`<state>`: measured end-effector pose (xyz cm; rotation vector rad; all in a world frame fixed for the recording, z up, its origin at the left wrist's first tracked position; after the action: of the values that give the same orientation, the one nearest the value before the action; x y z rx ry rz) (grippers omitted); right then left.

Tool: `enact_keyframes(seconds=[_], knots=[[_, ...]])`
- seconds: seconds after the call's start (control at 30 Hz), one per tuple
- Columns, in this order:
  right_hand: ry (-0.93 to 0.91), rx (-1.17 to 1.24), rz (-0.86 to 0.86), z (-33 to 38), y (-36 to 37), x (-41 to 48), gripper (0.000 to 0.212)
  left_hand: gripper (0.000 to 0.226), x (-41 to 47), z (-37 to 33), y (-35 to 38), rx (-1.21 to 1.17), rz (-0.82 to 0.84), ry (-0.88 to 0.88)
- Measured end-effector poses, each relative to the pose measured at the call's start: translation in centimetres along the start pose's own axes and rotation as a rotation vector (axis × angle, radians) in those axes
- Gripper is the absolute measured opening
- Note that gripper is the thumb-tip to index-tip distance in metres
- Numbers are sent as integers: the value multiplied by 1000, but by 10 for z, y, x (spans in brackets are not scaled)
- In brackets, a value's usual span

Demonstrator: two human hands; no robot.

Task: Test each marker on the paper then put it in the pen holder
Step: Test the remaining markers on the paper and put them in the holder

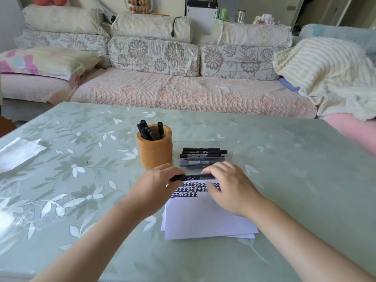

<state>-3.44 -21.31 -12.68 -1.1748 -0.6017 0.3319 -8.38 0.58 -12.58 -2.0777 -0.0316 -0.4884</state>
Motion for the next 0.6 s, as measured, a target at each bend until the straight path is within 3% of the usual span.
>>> enact_keyframes(seconds=[0.13, 0.23, 0.4, 0.6], knots=[[-136, -55, -35, 9, 0, 4, 30, 14, 1, -7, 5, -31, 22, 67], [-95, 58, 98, 14, 1, 3, 27, 18, 2, -7, 9, -32, 12, 70], [-123, -29, 107, 15, 4, 6, 28, 12, 4, -3, 6, -48, 53, 104], [-282, -154, -69, 13, -2, 9, 12, 14, 7, 0, 3, -54, 143, 74]])
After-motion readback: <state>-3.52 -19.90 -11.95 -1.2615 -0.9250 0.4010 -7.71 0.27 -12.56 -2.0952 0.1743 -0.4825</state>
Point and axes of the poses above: each hand's wrist, its own x-axis towards the middle knuckle, its own y-axis out of the palm, z = x × y, the point moved 1 cm from there along x, towards the middle knuckle, and after that the axes turned 2 degrees about y, right-handed, at the moved point
